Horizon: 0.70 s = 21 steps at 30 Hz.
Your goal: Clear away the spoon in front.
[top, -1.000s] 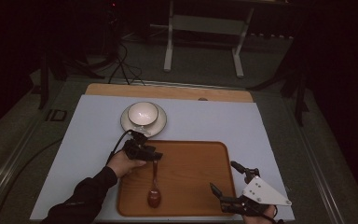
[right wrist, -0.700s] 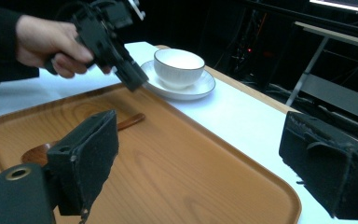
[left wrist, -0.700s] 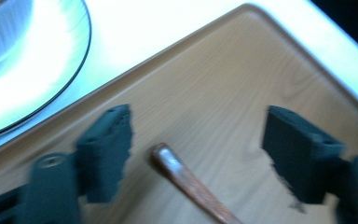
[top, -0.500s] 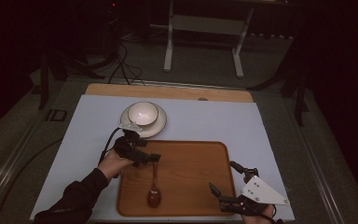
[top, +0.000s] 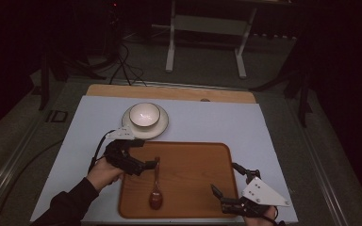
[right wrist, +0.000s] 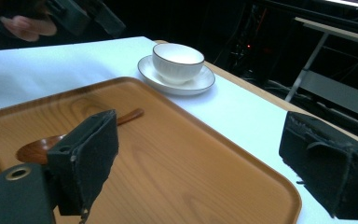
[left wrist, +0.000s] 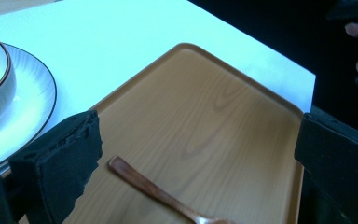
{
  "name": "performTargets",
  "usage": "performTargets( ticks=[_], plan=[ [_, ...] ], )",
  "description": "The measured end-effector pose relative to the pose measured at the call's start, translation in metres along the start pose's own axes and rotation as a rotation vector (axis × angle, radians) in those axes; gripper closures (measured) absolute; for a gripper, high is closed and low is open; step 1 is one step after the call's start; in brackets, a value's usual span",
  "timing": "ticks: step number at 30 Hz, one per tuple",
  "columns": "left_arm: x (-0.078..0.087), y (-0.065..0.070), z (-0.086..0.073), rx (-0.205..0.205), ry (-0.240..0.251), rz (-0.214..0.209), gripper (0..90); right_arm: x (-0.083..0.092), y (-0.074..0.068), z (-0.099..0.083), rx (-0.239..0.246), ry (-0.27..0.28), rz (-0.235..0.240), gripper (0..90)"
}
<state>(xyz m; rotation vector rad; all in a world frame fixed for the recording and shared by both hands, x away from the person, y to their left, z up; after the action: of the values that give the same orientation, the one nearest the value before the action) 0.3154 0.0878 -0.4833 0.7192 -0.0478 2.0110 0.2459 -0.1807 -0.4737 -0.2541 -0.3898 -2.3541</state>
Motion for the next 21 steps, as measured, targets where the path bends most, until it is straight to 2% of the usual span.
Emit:
performTargets(
  ticks=[4, 10, 13, 14, 21],
  plan=[
    [0.010, 0.003, -0.005, -0.022, 0.015, 0.024, 0.6, 0.000, 0.001, -0.001, 0.008, -0.001, -0.007, 11.7],
    [0.023, 0.008, -0.014, -0.058, 0.004, 0.062, 0.6, 0.000, 0.001, -0.001, 0.012, 0.000, -0.010, 11.7],
    [0.027, 0.009, -0.017, -0.045, 0.016, 0.054, 0.5, 0.000, 0.001, -0.002, 0.014, -0.003, -0.011, 11.7],
    [0.031, 0.007, -0.021, -0.052, 0.022, 0.078, 0.5, -0.001, 0.001, -0.002, 0.013, -0.003, -0.009, 11.7],
    [0.043, 0.004, -0.031, -0.030, 0.064, 0.092, 0.6, -0.001, 0.001, -0.003, 0.010, -0.005, -0.009, 11.7]
  ],
)
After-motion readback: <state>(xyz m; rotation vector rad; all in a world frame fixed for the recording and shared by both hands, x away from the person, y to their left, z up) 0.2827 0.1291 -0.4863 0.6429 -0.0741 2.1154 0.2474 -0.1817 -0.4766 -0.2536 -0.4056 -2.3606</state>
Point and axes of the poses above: each handheld gripper's, and its own axes: x roughly backward along the jaws, z roughly out of its top, y roughly to its right, the point moved 8 cm from there along -x, roughly forward along the jaws
